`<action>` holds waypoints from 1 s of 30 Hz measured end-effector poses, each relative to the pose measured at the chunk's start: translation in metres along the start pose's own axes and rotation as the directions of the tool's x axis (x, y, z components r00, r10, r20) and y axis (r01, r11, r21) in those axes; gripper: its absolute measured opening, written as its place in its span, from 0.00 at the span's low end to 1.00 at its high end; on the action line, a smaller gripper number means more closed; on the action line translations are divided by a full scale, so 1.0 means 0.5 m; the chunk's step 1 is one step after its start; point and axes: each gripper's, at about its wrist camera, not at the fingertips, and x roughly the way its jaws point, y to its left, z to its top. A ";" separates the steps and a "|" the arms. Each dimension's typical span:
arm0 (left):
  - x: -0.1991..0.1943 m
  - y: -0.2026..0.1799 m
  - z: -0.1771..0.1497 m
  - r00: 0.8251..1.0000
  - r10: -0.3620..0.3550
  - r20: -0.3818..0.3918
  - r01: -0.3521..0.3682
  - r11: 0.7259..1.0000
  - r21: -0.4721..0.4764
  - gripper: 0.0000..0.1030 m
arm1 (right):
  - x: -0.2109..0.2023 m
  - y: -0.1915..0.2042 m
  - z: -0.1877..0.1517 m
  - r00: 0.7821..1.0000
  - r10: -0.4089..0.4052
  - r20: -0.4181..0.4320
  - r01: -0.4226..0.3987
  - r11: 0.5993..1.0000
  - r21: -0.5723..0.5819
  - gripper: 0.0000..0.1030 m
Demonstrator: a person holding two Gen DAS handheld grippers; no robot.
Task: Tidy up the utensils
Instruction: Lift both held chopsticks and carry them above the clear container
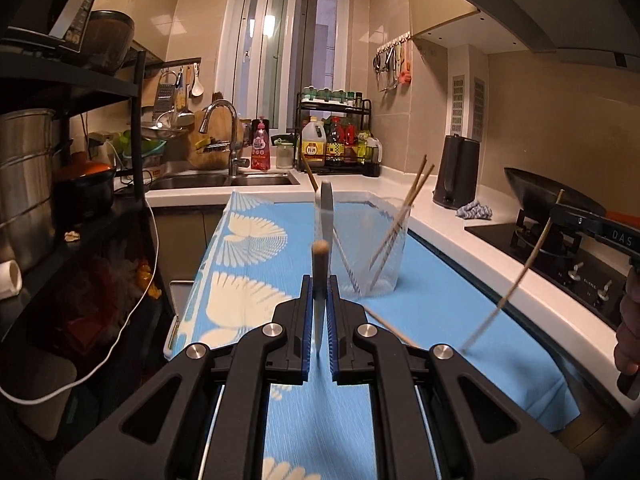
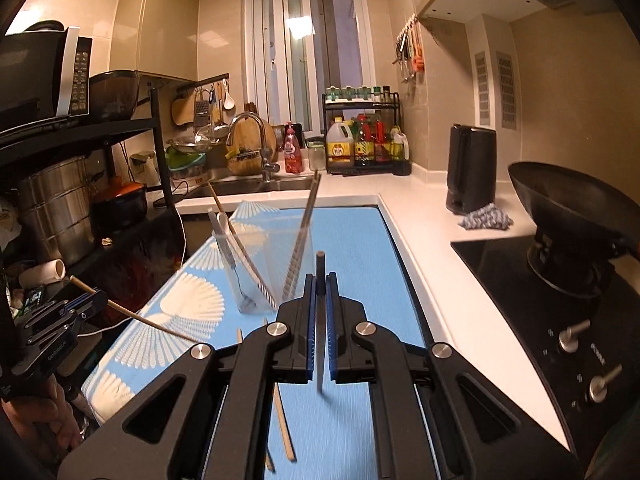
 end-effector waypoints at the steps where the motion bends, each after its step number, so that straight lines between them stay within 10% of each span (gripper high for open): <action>1: 0.008 0.003 0.013 1.000 -0.007 -0.004 0.007 1.000 -0.005 0.06 | 0.008 0.002 0.011 1.000 0.010 -0.002 -0.010 1.000 0.001 0.05; 20: 0.109 0.008 0.159 0.986 -0.080 -0.143 0.074 0.996 -0.052 0.06 | 0.096 0.052 0.122 0.997 0.077 0.014 -0.076 0.996 -0.048 0.05; 30: 0.150 -0.017 0.323 0.986 -0.147 -0.073 0.144 0.988 -0.046 0.06 | 0.129 0.081 0.257 0.985 0.125 0.119 -0.118 0.991 -0.068 0.05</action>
